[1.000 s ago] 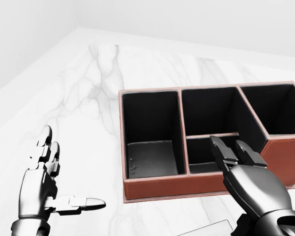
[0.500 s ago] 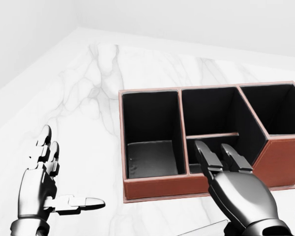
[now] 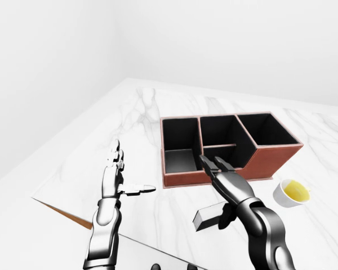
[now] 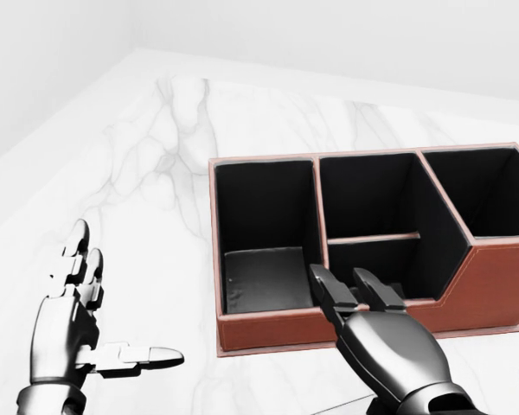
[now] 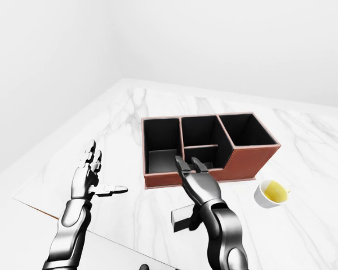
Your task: Pick up the book and place it in the front compartment of the caddy.
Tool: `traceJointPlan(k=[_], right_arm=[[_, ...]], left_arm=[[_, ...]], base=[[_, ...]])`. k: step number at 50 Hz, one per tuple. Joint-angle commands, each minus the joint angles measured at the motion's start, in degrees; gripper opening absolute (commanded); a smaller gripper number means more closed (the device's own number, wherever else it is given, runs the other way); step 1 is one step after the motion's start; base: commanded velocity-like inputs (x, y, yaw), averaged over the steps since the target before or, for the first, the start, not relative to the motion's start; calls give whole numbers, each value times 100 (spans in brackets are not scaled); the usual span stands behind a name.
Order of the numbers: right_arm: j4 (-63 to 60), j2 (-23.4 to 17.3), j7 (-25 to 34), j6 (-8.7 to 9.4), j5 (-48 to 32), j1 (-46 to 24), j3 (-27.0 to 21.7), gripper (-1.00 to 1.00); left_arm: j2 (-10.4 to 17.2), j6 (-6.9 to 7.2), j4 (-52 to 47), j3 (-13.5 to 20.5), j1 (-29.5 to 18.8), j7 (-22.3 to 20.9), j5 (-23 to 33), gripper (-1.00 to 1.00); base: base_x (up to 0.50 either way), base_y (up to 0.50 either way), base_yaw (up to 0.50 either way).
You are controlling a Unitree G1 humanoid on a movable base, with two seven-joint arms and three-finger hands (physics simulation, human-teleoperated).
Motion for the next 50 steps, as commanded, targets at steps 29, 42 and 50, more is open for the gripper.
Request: traceJointPlan(k=[29, 42, 50], right_arm=[[1131, -96, 0, 0, 308, -128, 103, 100], [1655, -154, 0, 0, 259, -147, 63, 100], [1934, -173, 0, 0, 281, -205, 14, 100]], left_arm=[[-6, -103, 528, -45, -265, 178, 64, 100], [-3, -103, 581, -48, -288, 184, 65, 100], [-8, -103, 585, -55, -280, 189, 76, 100]], base=[[0, 0, 0], [0, 0, 0], [0, 0, 0]])
